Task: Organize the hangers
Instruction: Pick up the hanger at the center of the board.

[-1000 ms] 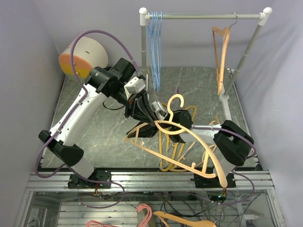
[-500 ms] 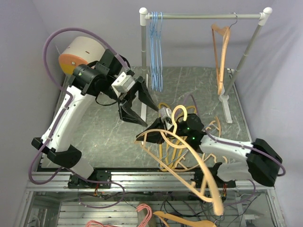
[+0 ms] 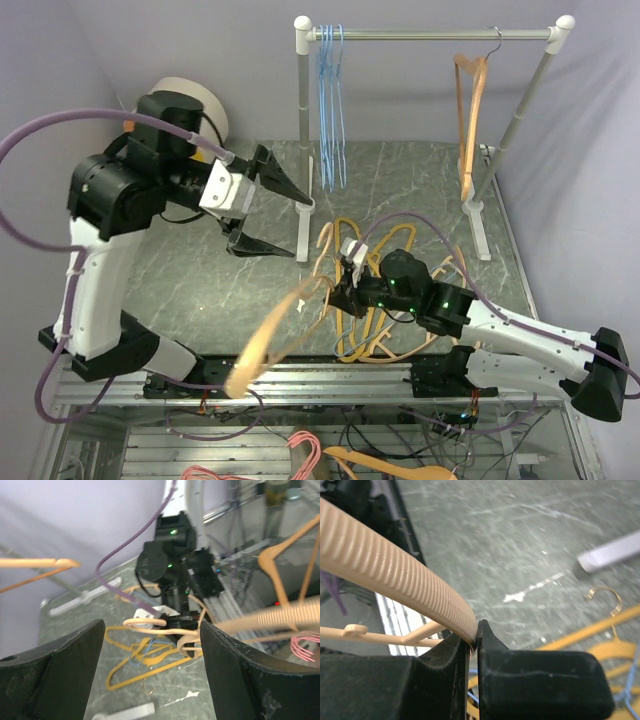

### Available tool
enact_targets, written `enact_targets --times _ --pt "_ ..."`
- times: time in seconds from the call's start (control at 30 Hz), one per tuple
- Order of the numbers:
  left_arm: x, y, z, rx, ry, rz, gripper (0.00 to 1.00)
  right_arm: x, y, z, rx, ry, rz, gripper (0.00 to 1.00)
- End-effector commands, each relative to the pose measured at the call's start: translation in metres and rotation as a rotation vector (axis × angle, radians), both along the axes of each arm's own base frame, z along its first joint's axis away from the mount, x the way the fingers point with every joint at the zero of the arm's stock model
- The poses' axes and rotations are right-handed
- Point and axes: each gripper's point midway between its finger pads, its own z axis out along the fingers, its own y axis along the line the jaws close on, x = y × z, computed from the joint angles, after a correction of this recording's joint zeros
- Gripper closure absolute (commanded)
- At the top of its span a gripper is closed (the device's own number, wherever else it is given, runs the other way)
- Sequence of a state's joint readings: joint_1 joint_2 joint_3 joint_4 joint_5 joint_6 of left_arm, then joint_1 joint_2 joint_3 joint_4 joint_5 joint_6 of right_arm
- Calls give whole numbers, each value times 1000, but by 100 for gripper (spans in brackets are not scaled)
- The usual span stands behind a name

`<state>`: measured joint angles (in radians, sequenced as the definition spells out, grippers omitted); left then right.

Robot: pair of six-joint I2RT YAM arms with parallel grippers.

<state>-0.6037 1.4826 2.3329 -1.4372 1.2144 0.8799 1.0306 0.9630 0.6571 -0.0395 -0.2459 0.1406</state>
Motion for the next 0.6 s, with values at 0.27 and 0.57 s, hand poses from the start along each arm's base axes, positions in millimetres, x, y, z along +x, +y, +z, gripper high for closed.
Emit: enact_targets --times 0.27,0.57 --pt "146 115 95 -251 -113 1283 3 48 -94 -2 -492 -143 -480 100" --pt "151 241 89 -237 -229 1852 3 68 -119 21 -744 -276 -613 100"
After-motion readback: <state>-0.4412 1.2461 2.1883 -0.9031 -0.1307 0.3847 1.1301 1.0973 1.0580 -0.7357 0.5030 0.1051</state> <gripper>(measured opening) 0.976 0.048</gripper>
